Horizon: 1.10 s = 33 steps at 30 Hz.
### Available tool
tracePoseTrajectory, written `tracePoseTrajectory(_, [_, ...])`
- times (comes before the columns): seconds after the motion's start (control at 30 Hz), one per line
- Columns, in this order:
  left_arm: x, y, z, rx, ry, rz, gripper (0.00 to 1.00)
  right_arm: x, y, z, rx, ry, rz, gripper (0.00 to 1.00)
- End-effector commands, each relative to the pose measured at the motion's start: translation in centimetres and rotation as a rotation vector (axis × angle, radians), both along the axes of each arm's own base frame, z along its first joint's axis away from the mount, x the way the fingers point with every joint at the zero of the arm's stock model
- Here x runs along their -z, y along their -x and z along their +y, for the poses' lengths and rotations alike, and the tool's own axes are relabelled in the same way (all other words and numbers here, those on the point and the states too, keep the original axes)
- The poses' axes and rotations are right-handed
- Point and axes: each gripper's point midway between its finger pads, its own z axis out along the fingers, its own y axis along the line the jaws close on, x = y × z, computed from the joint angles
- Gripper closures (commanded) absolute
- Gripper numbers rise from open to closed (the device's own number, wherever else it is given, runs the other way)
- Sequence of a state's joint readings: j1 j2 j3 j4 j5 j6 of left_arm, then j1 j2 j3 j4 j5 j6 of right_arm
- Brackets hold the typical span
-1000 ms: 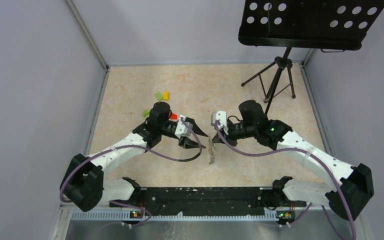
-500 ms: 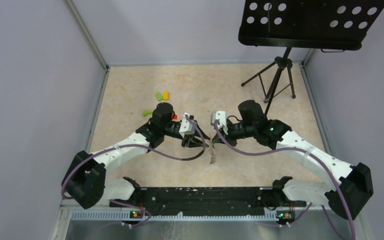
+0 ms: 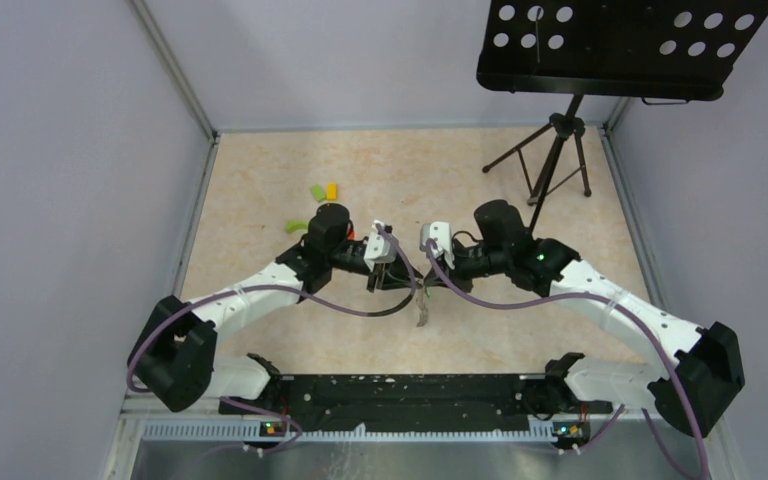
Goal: Put the keys on the keyring
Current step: Adjust the key on the keyring.
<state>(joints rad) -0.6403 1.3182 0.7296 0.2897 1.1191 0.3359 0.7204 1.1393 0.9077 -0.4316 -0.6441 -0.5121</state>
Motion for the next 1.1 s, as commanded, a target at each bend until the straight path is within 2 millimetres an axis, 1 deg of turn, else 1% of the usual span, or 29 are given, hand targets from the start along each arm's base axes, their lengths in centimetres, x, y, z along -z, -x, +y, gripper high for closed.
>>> tracePoseTrajectory(0.0, [-1.8,-0.7,-0.8,-0.004,0.036,-0.042,0.75,-1.4,-0.3,0.9,-0.011,-0.049,-0.042,1.00])
tracePoseTrajectory(0.23, [-2.0,-0.7,-0.8,-0.005,0.036,-0.038,0.80,-1.3,-0.4,0.8,-0.009,-0.046,-0.041,1.00])
tracePoseTrajectory(0.47, [-1.5,-0.8,-0.8,-0.004,0.025,-0.048,0.90,-1.7,-0.5,0.9,0.001,-0.054,-0.039,1.00])
tracePoseTrajectory(0.67, [-1.3,-1.0,-0.9,-0.011,0.014,-0.049,0.93,-1.9,-0.5,1.0,0.005,-0.059,-0.038,1.00])
tracePoseTrajectory(0.77, [-1.3,-1.1,-1.0,-0.014,0.013,-0.049,1.00,-1.9,-0.5,1.0,0.005,-0.058,-0.037,1.00])
tracePoseTrajectory(0.9, [-1.3,-1.2,-1.0,-0.019,0.006,-0.047,1.00,-2.1,-0.7,1.0,0.019,-0.061,-0.042,1.00])
tracePoseTrajectory(1.0, [-1.6,-1.2,-0.9,-0.021,0.008,-0.057,1.00,-2.4,-1.3,0.7,0.054,-0.067,-0.057,1.00])
tracePoseTrajectory(1.03, [-1.8,-1.2,-0.9,-0.018,0.012,-0.064,1.00,-2.6,-1.5,0.6,0.065,-0.074,-0.059,0.99])
tracePoseTrajectory(1.07, [-2.1,-1.2,-0.9,-0.015,0.017,-0.068,1.00,-2.7,-1.7,0.4,0.077,-0.082,-0.058,0.95])
